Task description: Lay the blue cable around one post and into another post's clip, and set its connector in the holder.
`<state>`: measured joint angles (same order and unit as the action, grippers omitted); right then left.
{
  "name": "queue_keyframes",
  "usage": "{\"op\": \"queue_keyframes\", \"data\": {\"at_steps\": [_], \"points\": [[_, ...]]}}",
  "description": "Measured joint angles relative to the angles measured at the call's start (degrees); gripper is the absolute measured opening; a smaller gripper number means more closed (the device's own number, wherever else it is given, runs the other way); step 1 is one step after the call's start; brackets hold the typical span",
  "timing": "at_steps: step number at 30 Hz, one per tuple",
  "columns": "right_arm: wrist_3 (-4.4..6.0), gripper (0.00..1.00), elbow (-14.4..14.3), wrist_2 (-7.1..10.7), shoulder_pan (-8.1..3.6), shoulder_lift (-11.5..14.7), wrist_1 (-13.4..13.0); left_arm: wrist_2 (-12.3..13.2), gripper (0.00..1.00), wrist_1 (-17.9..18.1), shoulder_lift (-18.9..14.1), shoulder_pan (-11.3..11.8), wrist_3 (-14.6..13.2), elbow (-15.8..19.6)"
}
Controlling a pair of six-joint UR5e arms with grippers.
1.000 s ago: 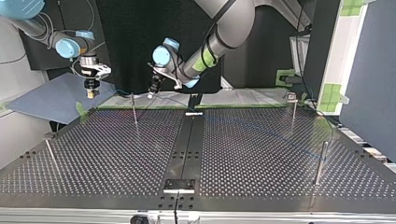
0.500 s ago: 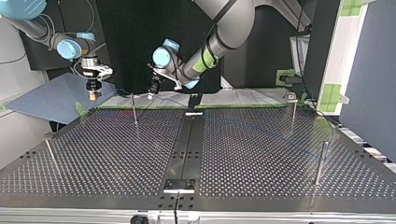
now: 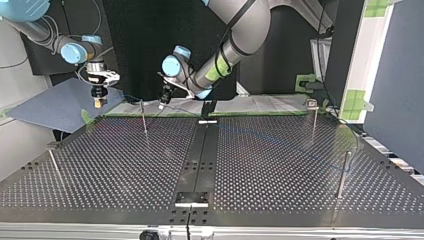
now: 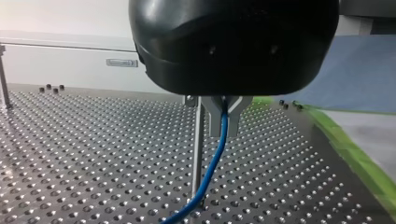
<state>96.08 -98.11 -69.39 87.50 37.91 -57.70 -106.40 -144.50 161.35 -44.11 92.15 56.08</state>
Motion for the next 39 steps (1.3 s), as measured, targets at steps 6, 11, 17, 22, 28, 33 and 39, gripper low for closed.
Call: {"op": "queue_keyframes", "data": {"at_steps": [6,11,17,22,28,33,39], "points": [[0.01,0.00,0.21,-0.25,-0.10,-0.06,-0.13,0.31,0.01,-0.02,0.01,0.41,0.71,-0.44],[0.00,0.00,1.36,-1.12,-0.11,-0.86,0.67,0.78,0.01,-0.06,0.03,0.75,1.27,-1.01],[-0.67,0.00,2.58,-1.35,0.06,-1.95,2.48,1.13,0.01,-0.16,0.04,1.12,1.65,-1.60],[-0.86,0.00,3.27,-1.39,0.07,-2.06,3.29,1.38,0.01,-0.22,0.04,1.51,1.71,-1.79],[-1.27,0.00,3.61,-1.39,0.14,-2.08,3.71,1.42,0.01,-0.34,0.04,1.66,1.56,-1.73],[-1.35,0.00,3.72,-1.26,0.15,-2.08,3.69,1.89,0.01,-0.36,0.01,1.70,1.27,-1.30],[-1.39,0.00,3.73,-1.18,0.38,-2.08,3.74,3.02,0.53,-0.19,-0.03,1.91,0.94,-0.29]]}}
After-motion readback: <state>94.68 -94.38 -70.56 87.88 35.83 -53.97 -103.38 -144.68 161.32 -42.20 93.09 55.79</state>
